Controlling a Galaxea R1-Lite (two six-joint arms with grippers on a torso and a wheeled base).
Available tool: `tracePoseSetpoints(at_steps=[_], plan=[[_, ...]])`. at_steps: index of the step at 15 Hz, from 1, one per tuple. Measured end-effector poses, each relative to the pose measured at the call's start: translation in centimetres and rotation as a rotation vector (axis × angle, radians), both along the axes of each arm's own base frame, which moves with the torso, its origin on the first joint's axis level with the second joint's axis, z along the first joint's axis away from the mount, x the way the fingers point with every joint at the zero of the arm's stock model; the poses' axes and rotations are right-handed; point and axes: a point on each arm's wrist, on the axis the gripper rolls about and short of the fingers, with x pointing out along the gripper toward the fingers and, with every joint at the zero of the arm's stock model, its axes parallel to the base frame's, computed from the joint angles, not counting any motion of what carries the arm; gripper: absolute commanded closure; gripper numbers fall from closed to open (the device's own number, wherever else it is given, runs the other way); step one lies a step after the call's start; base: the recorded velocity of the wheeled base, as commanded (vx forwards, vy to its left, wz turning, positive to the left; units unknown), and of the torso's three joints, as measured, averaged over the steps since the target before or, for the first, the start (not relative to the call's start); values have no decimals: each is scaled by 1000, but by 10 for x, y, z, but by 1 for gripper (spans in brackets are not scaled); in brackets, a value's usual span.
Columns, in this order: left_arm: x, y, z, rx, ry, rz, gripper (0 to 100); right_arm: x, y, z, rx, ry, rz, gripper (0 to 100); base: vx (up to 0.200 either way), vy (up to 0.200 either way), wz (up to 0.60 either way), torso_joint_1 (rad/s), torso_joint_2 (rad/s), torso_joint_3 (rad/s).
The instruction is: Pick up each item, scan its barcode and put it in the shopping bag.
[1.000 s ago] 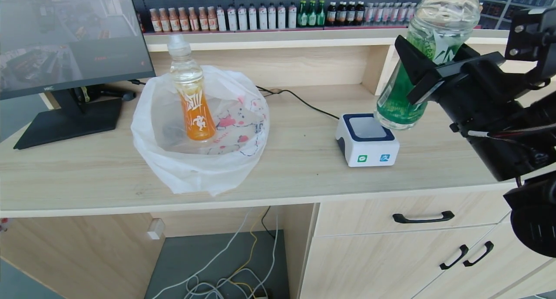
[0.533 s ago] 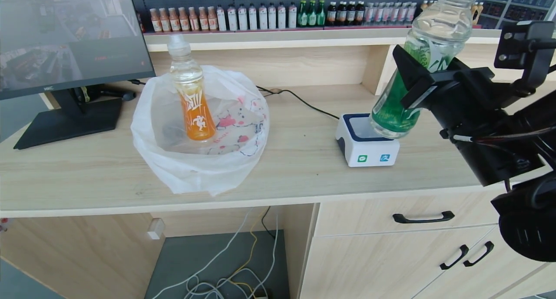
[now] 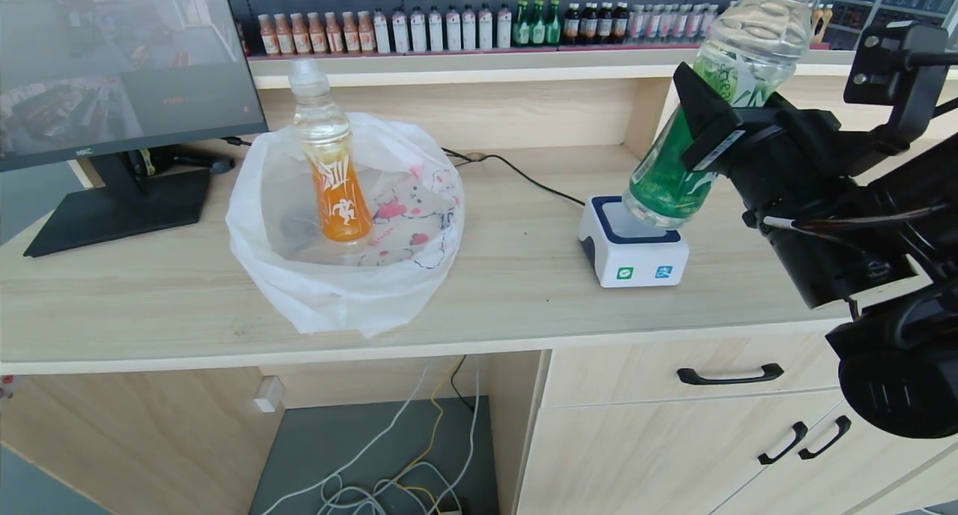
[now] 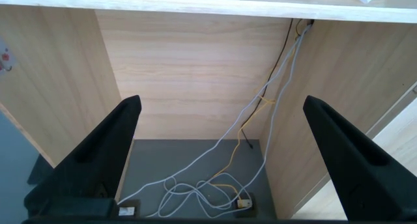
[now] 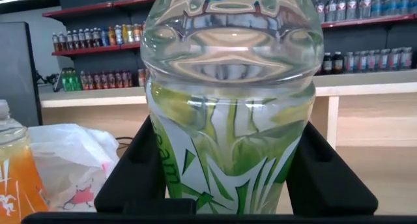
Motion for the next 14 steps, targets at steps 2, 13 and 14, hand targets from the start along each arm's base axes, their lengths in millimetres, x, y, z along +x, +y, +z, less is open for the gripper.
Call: tracePoseSetpoints(at_steps=[2,13,14], plan=[[0,0,0,-1,0,0,0,1,-1,1,5,-7,-2,100,0,200,0,-2,2,5],[0,0,0,-3,0,-1,0,0,-1,1,2,-3,4,100,0,200,0,4,2,0],[0,0,0,-3,0,-1,0,-1,-1,0,1,-1,5,100,0,200,0,2,2,2]])
